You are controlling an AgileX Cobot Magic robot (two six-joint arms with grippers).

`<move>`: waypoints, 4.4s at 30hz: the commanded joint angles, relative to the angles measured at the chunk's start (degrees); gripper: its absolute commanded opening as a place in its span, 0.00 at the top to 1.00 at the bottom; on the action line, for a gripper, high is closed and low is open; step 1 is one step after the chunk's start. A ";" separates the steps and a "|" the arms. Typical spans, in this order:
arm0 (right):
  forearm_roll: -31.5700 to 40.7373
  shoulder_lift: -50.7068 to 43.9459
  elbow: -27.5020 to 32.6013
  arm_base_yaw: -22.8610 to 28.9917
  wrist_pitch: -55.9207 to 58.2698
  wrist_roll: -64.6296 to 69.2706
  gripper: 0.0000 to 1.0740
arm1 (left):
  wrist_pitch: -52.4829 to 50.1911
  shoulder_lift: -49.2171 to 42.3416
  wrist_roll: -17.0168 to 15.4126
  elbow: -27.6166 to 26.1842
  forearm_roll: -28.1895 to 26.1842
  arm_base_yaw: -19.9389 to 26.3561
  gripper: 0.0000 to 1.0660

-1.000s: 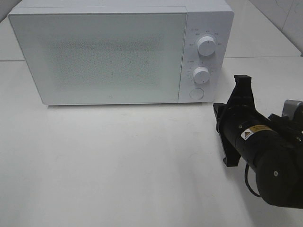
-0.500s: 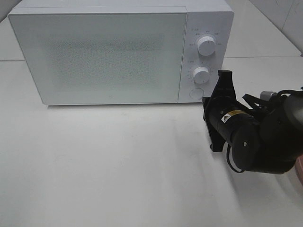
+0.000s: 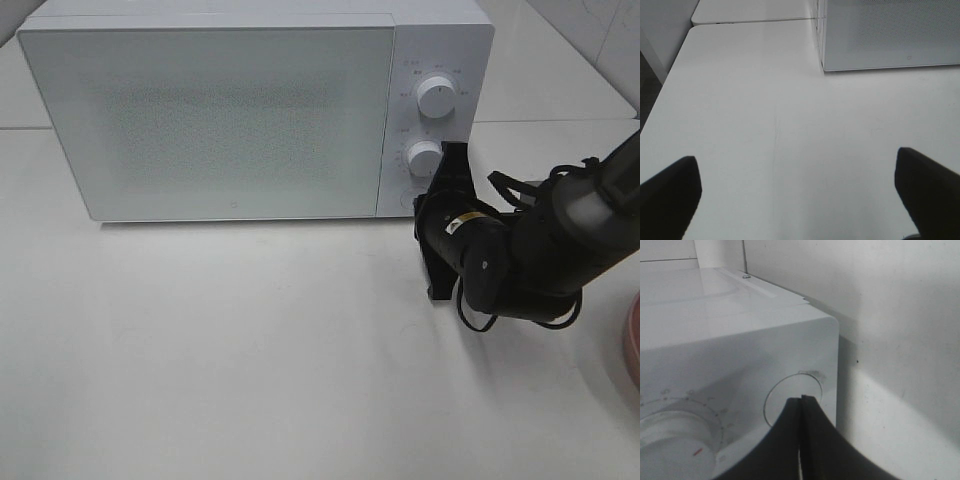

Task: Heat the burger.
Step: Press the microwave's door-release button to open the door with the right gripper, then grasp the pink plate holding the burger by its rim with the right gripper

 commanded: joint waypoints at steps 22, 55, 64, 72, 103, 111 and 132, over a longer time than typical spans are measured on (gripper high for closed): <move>-0.63 3.38 -7.16 -1.20 -7.79 -0.69 1.00 | -0.63 -1.20 0.06 0.23 -0.34 -0.34 0.08; -0.46 6.70 -11.12 -1.83 -12.26 -4.13 1.00 | -0.63 -1.20 0.06 0.23 -0.34 -0.34 0.08; 0.92 6.59 -10.37 -1.83 -6.25 -6.53 1.00 | -0.63 -1.20 0.06 0.23 -0.34 -0.34 0.08; 0.80 3.67 -6.53 -1.83 -5.96 -7.68 1.00 | -0.63 -1.20 0.06 0.23 -0.34 -0.34 0.08; -14.21 -25.50 10.83 -1.66 35.18 -31.63 0.97 | -0.63 -1.20 0.06 0.23 -0.34 -0.34 0.08; -14.61 -34.49 10.77 -1.83 54.14 -55.12 0.96 | -0.63 -1.20 0.06 0.23 -0.34 -0.34 0.08; -23.38 -44.06 7.91 -1.83 86.80 -79.81 0.93 | -0.63 -1.20 0.06 0.23 -0.34 -0.34 0.08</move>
